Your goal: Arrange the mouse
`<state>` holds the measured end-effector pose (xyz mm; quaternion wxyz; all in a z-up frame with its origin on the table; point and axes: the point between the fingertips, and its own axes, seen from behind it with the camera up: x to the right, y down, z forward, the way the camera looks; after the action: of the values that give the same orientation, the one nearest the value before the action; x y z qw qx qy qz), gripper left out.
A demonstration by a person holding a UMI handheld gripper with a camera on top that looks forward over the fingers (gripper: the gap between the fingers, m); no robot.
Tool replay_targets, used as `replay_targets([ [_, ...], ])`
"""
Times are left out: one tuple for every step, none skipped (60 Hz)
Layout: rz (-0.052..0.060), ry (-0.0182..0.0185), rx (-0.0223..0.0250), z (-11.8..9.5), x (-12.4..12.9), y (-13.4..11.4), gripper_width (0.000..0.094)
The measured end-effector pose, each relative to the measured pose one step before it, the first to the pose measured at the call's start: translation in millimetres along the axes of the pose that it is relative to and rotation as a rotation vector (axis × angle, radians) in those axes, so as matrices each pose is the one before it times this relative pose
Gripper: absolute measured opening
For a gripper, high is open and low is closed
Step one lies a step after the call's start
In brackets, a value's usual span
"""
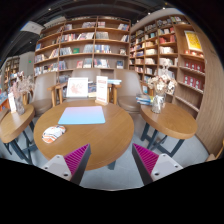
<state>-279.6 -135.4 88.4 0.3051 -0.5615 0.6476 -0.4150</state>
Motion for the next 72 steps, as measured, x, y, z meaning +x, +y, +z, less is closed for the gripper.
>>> replay_targets([
  [-0.0018, -0.00419, -0.00375, -0.13, -1.66, 1.19, 0.0858],
  [-0.003, -0.00314, -0.00316, 0.19, -1.86, 1.13, 0.0859],
  [-0.0039, -0.00276, -0.00207, 0.72, -2.46, 1.09, 0.086],
  [-0.0041, -0.00224, -0.00028, 0.9, -2.97, 0.65, 0.0861],
  [-0.004, -0.00196, 0.00008, 1.35, -3.31, 1.1, 0.086],
  [-0.0038, -0.00215, -0.00015, 1.86, -4.2, 0.82, 0.086],
  [-0.0039, -0.00506, -0.00329, -2.61, -0.85, -0.51, 0.0859],
  [-0.0012, -0.0031, -0.00168, 4.11, -8.44, 2.31, 0.0861],
  [-0.0001, -0.00518, -0.00343, 1.42, -6.26, 1.24, 0.0858],
  [0.0017, -0.00681, -0.00305, 1.41, -6.18, 1.27, 0.0859],
  [0.0023, -0.00787, -0.00193, 1.31, -6.41, 0.9, 0.0859],
  [0.002, -0.0086, -0.00102, 1.45, -6.28, 1.23, 0.0858],
  [0.0011, -0.00824, -0.00125, 0.95, -6.32, 0.55, 0.0859],
  [0.0002, -0.00736, -0.0019, 1.53, -6.25, 0.85, 0.0859],
  [-0.0015, -0.00636, -0.00241, 1.21, -5.76, 0.61, 0.0858],
  [-0.0024, -0.00566, -0.00171, 1.41, -5.55, 0.46, 0.0858],
  [-0.0039, -0.00493, -0.00132, 0.97, -5.43, 0.03, 0.0859],
  [-0.0043, -0.00478, -0.0006, 1.37, -5.53, 0.22, 0.0861],
  [-0.0039, -0.00496, -0.00072, 0.86, -5.86, 0.09, 0.0858],
  [-0.0034, -0.00585, -0.00126, 1.04, -5.8, 0.29, 0.0858],
  [-0.003, -0.00642, -0.00169, 0.93, -5.88, 0.18, 0.086],
  [-0.0031, -0.00707, -0.00201, 1.11, -6.01, 0.88, 0.0857],
  [-0.003, -0.00769, -0.00221, 0.78, -6.62, 1.06, 0.0857],
  [-0.0029, -0.00802, -0.00257, 0.91, -5.8, 1.13, 0.0857],
  [-0.003, -0.00826, -0.00307, 0.61, -5.64, 1.05, 0.0857],
  [-0.0029, -0.00816, -0.0036, 0.79, -5.99, 1.18, 0.0857],
  [-0.0029, -0.00826, -0.00367, 0.72, -6.2, 1.18, 0.0857],
  [-0.0027, -0.00773, -0.00365, 0.47, -5.61, 0.91, 0.0857],
  [-0.0027, -0.00787, -0.00356, 0.59, -5.64, 1.11, 0.0857],
  [-0.0033, -0.0079, -0.0035, 0.78, -5.6, 1.22, 0.0855],
  [-0.0034, -0.00742, -0.00337, 0.67, -5.42, 1.23, 0.0856],
  [-0.0038, -0.00659, -0.00327, 0.88, -5.27, 1.28, 0.0858],
  [-0.0037, -0.00647, -0.00413, -1.47, -4.92, -0.19, 0.0857],
  [-0.004, -0.0057, -0.00219, 0.93, -5.05, 1.17, 0.0858],
  [-0.0041, -0.00564, -0.00166, 1.16, -5.16, 1.08, 0.0857],
  [-0.0032, -0.00525, 0.00034, 3.6, -5.67, 2.11, 0.0856],
  [-0.0032, -0.0061, -0.0031, -0.98, -4.47, -0.3, 0.0858],
  [-0.0037, -0.00526, -0.00183, 1.44, -4.73, 0.96, 0.0857],
  [-0.0031, -0.00437, -0.00225, 1.54, -4.36, 0.84, 0.0858],
  [-0.0022, -0.00366, -0.00286, 1.62, -4.11, 0.91, 0.0856],
  [-0.0012, -0.00403, -0.00277, 1.66, -3.72, 0.89, 0.0856],
  [-0.0006, -0.00379, -0.00066, 4.08, -4.22, 1.8, 0.0859],
  [0.0005, -0.00465, -0.00289, -0.58, -3.32, -0.88, 0.0858],
  [0.0003, -0.00344, 0.00036, 4.14, -3.46, 1.53, 0.0858],
  [0.0012, -0.00283, -0.00258, -0.49, -2.34, -1.1, 0.0857],
  [0.0009, -0.00184, 0.00031, 4.84, -2.54, 1.38, 0.0858],
  [0.0017, -0.0023, -0.00274, -0.46, -2.82, -1.34, 0.0856],
  [0.0011, -0.00241, -0.00153, 2.22, -2.6, -0.09, 0.0857],
  [0.0008, -0.00234, -0.00133, 1.92, -2.97, -0.04, 0.0857],
  [0.001, -0.00209, -0.00126, 1.95, -2.43, -0.07, 0.0856],
  [0.0011, -0.00085, 0.00058, 4.56, -2.2, 0.82, 0.0857],
  [0.0025, -0.00102, -0.00236, -0.16, -2.0, -1.63, 0.0856],
  [0.0022, -0.00035, -0.00069, 2.16, -1.95, -0.6, 0.0856],
  [0.0019, 0.00032, -0.00075, 2.4, -1.32, -0.41, 0.0857],
  [0.0022, 0.00031, -0.00071, 2.33, -1.67, -0.62, 0.0857],
  [0.0022, 0.00041, -0.00082, 2.36, -1.28, -0.4, 0.0858],
  [0.0024, 0.00011, -0.00027, 2.62, -1.18, -0.62, 0.0858],
  [0.0026, 0.00111, -0.00107, 2.86, -4.13, -0.53, 0.0858],
  [0.0016, -0.00026, -0.00084, 2.77, -1.56, -0.74, 0.0858],
  [0.0004, -0.00005, -0.00115, 2.87, -1.32, -0.32, 0.0858],
  [0.0001, -0.00046, -0.00136, 2.94, -0.98, -0.63, 0.0858],
  [0.0, 0.00015, -0.00132, 3.28, -1.37, -0.5, 0.0854],
  [-0.0008, 0.00041, -0.00132, 3.4, -1.32, -0.61, 0.0855],
  [-0.0013, 0.00088, -0.00154, 3.08, -0.69, -0.63, 0.0856],
  [-0.0004, 0.00127, -0.00031, 4.92, 1.42, 0.15, 0.0856],
  [0.0005, 0.00279, -0.00053, 3.28, -0.09, -1.3, 0.0859],
  [0.0018, 0.00321, -0.00006, 3.24, -0.02, -1.54, 0.0858],
  [0.0024, 0.0017, -0.00193, 0.88, 0.7, -0.99, 0.0859],
  [0.0016, 0.00161, -0.0027, 2.97, 0.22, -0.55, 0.0858],
  [0.0009, 0.001, -0.00366, 3.63, -0.46, -0.43, 0.0855],
  [0.001, 0.00017, -0.00384, 3.75, -0.24, -0.45, 0.0856],
  [0.001, -0.00099, -0.00023, 2.27, -0.35, -1.74, 0.0859],
])
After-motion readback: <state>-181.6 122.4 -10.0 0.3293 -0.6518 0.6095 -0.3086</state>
